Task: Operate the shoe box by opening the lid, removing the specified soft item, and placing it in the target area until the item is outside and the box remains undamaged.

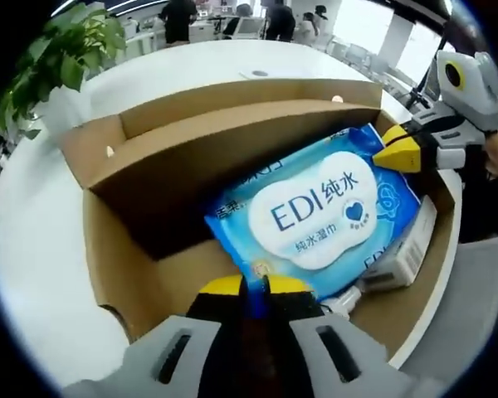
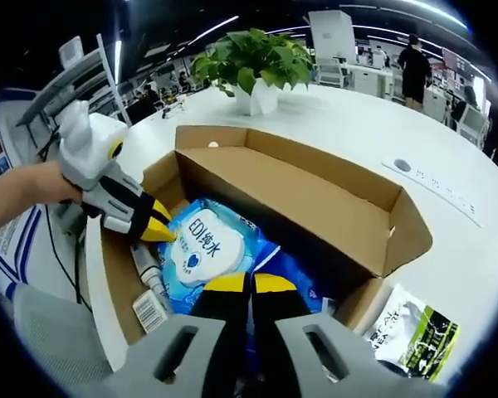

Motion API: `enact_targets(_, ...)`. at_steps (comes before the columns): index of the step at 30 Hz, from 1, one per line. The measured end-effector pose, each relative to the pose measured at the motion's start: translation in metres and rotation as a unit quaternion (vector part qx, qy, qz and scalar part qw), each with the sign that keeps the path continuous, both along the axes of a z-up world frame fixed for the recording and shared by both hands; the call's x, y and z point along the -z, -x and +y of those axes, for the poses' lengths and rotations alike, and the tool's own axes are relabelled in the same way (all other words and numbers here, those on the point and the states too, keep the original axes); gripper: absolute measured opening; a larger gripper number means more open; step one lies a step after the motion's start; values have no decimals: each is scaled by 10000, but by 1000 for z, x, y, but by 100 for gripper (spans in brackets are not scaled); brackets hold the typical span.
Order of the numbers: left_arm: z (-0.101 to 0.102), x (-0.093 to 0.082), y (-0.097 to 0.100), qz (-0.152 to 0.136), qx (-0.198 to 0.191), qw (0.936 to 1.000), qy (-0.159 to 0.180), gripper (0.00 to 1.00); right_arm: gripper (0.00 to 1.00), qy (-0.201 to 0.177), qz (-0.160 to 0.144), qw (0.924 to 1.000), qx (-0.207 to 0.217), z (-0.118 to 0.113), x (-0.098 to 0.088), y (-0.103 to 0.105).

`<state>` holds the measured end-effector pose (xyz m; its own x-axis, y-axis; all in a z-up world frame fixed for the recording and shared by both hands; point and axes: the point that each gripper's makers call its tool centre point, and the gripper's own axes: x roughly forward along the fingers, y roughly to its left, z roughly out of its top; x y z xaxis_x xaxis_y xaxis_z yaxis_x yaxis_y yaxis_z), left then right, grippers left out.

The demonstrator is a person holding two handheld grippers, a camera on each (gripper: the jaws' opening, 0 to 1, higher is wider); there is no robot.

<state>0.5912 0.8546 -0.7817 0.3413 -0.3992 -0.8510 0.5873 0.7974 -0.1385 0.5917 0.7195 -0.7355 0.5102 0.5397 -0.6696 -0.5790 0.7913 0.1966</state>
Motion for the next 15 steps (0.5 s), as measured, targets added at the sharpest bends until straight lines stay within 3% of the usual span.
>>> enact_targets(8,0,-3,1,-40,94,9999,-107,0,0,-8,-6,10000,35,0,-1,0)
enact_targets(15,1,-10,3,-100,24,9999,25,0,0,-37,-15,10000,68,-1,-4,4)
